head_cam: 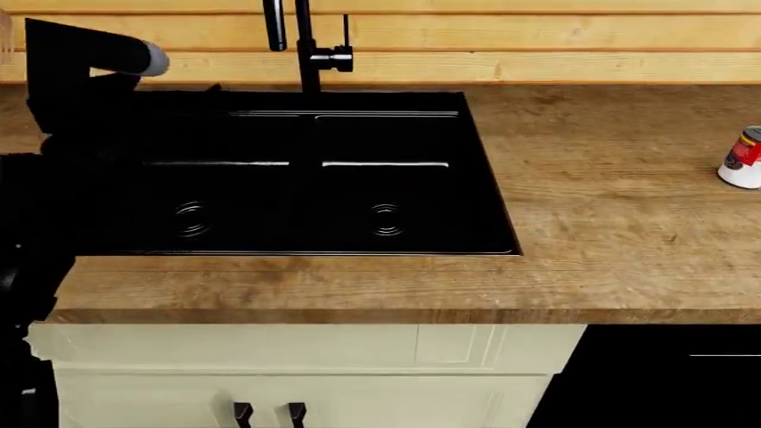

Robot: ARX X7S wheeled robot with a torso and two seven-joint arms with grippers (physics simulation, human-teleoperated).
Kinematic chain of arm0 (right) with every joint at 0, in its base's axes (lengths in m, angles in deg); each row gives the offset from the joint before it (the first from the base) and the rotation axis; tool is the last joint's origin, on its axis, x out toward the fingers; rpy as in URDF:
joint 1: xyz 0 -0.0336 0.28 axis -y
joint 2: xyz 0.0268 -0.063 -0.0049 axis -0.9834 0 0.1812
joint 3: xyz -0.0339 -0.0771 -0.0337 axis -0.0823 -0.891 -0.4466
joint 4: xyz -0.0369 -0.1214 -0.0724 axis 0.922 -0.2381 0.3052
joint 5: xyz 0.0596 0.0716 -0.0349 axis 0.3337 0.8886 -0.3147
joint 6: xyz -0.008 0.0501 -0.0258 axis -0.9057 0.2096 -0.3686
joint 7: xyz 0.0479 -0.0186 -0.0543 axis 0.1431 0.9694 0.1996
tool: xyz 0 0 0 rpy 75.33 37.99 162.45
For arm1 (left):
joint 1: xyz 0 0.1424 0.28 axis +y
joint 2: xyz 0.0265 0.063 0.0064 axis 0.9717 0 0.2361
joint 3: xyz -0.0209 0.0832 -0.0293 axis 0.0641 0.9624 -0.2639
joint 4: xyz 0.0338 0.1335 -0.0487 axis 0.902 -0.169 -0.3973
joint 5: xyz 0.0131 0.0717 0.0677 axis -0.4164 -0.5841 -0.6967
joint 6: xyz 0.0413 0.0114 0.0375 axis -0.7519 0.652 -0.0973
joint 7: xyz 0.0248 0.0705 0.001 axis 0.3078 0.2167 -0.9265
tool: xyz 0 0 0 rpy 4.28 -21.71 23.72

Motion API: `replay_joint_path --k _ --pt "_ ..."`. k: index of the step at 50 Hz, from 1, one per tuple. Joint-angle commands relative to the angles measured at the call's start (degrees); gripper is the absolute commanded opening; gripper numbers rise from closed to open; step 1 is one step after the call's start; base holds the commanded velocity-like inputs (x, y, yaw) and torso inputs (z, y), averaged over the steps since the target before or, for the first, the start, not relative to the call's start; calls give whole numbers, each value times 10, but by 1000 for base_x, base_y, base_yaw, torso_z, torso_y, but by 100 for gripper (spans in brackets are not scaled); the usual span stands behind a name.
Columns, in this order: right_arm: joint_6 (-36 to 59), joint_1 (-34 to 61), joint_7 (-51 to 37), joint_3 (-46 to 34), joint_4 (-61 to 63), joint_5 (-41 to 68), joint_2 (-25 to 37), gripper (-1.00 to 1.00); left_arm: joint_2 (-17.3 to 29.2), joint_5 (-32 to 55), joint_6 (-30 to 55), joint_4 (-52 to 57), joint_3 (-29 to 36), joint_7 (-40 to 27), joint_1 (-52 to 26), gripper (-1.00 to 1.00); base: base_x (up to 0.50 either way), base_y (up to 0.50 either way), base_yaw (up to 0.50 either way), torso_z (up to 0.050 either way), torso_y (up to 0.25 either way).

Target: Pick the cans from the counter and place them in their designated side in the cabinet.

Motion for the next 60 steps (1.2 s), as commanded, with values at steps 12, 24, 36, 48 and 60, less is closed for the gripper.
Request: replay_joint_path --k 12,24,36,48,60 --pt "-24 15 11 20 -19 -57 -9 -100 153 12 37 -22 -5 103 -52 100 0 0 0 0 0" --pt "-24 15 11 20 -19 -57 -9 -100 159 -3 22 -42 -12 87 -54 100 0 0 0 0 0" --pt "-24 15 11 20 -19 -57 -9 -100 152 -15 0 -57 -12 76 -52 100 0 0 0 0 1" --pt "-24 15 11 20 -19 -57 -9 -100 148 -23 -23 -68 -13 71 -48 100 0 0 0 0 0" --pt "-24 15 11 20 -19 -57 -9 -100 142 -33 -35 -84 -4 67 -57 100 0 0 0 0 1"
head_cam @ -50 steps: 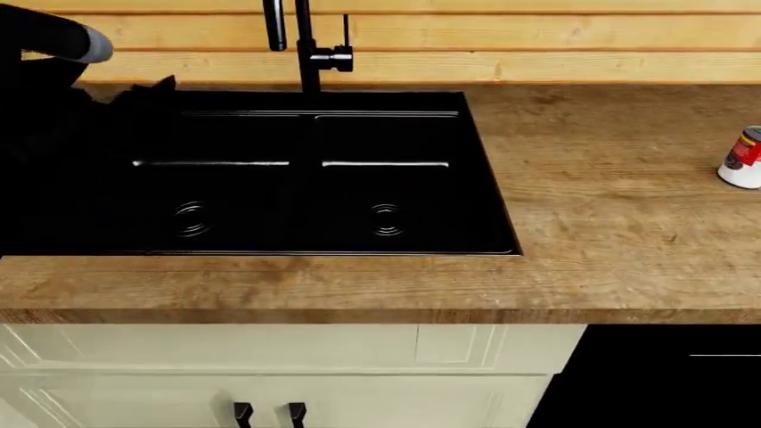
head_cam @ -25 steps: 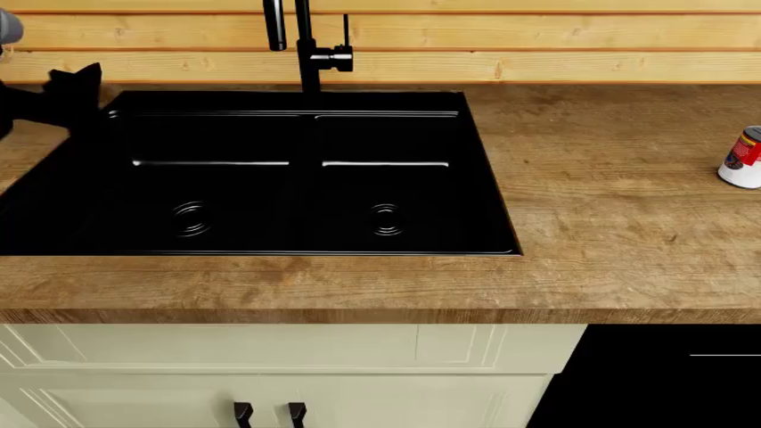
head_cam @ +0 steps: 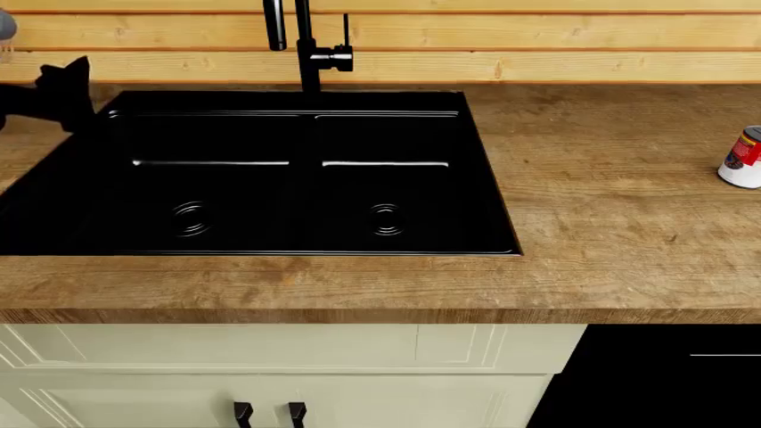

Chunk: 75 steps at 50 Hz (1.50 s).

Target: Pick the cans from the counter and place them in their designated side in the cabinet.

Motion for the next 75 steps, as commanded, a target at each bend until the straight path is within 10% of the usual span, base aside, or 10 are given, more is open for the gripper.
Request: replay_joint_path --k 1,66,67,75 --pt "-3 6 5 -3 9 -6 0 -100 -4 -8 -12 -15 6 -3 -7 100 0 0 0 0 0" --pt "-3 6 5 -3 9 -6 0 -100 6 -4 -12 -2 -8 -15 9 100 266 -7 0 0 1" --pt "-3 6 5 -3 9 -6 0 100 6 -3 -12 -2 -8 -15 8 100 0 0 0 0 0" --pt "-3 6 5 -3 9 -6 0 100 6 -3 -11 -1 -8 -15 8 100 0 0 0 0 0"
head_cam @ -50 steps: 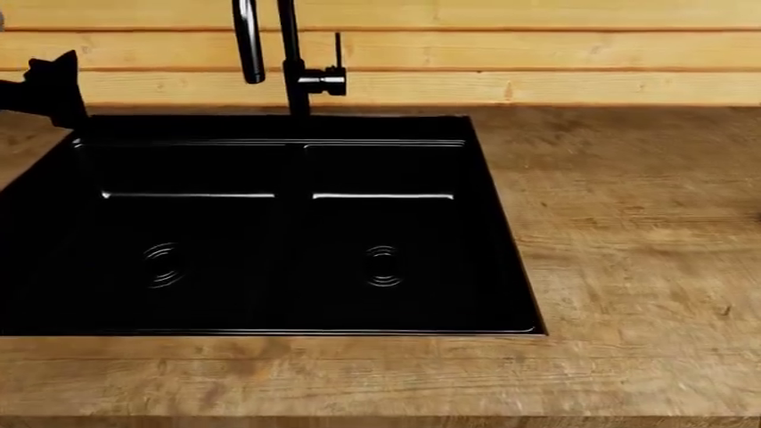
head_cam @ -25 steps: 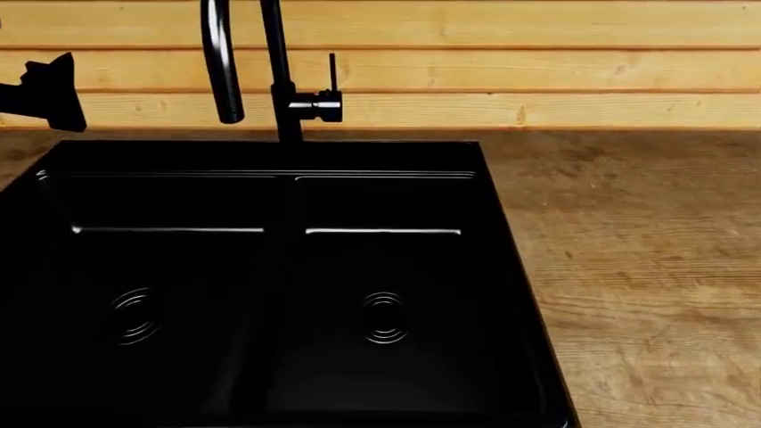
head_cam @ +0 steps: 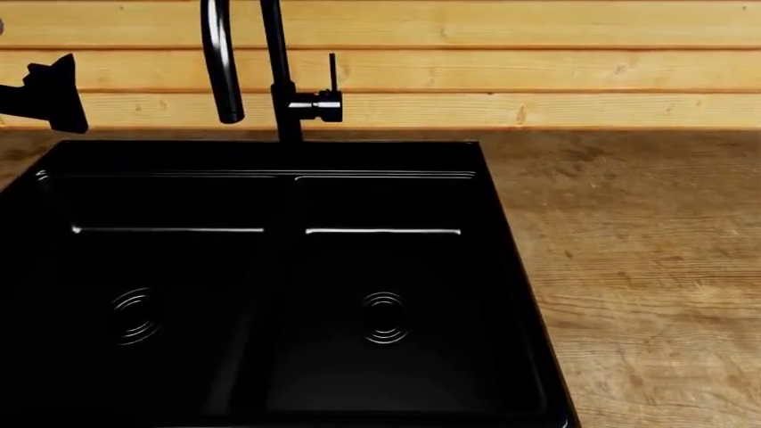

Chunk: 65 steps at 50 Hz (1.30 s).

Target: Pick the cans from the counter and place them in their designated side in the cabinet.

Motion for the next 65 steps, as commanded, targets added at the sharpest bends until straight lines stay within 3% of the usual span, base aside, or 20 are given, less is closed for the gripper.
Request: replay_joint_path --k 1,30,65 --pt "-1 3 2 -2 4 -3 0 100 1 1 2 3 -1 -1 1 100 0 0 0 0 0" --pt "-1 3 2 -2 4 -3 0 100 1 1 -4 3 2 -1 -2 100 -8 0 0 0 0" --pt "-1 3 2 -2 4 -3 0 100 -34 -19 -43 -41 11 -27 -12 100 -499 0 0 0 0"
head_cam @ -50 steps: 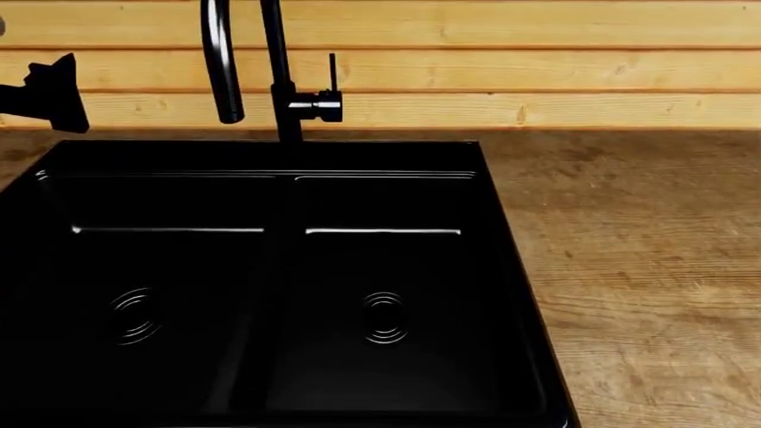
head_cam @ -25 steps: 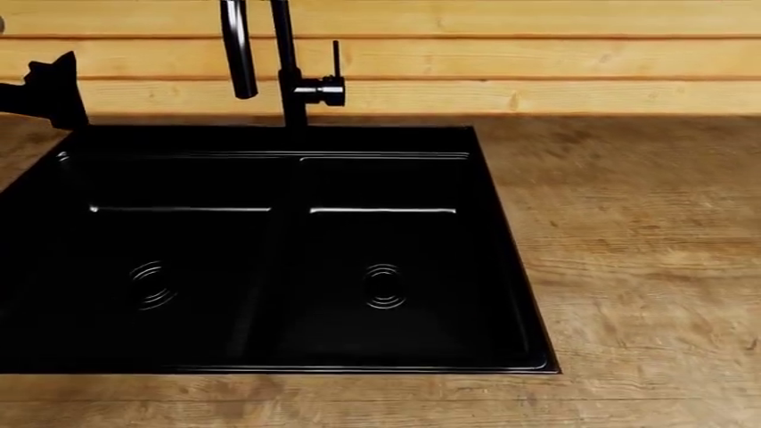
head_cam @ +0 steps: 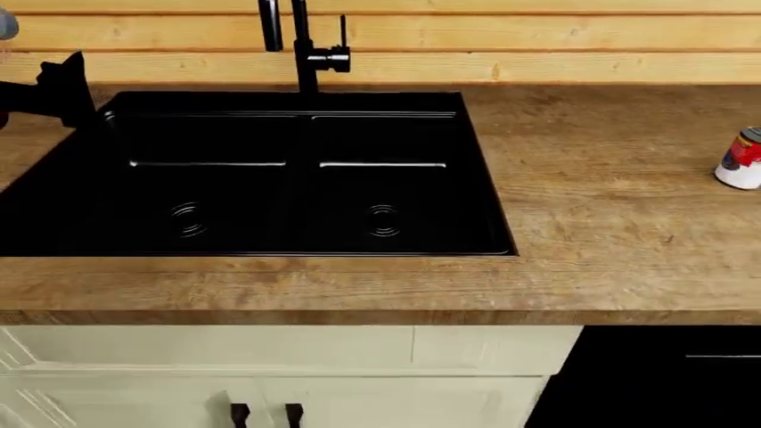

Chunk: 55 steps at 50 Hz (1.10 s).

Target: Pick the cans from the counter and place them in their designated side in the cabinet.

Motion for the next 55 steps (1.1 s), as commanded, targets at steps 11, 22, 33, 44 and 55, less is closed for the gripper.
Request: replay_joint_path --k 11,22,33,44,55 --pt "0 0 0 0 0 0 0 100 -35 -5 -20 -12 -2 -26 -4 100 -182 0 0 0 0" --pt "0 0 0 0 0 0 0 100 -72 -9 -55 -25 -25 -68 -10 100 0 0 0 0 0" --pt "-205 -54 64 -96 -16 129 1 100 -165 -35 -207 -115 -77 -161 -35 100 0 0 0 0 0" --pt "-310 -118 53 -80 -15 108 7 100 -203 -24 -285 -141 -99 -167 -6 100 0 0 0 0 0" --pt "-259 -227 40 -82 172 115 35 100 -209 -15 -306 -162 -103 -153 0 100 0 0 0 0 0"
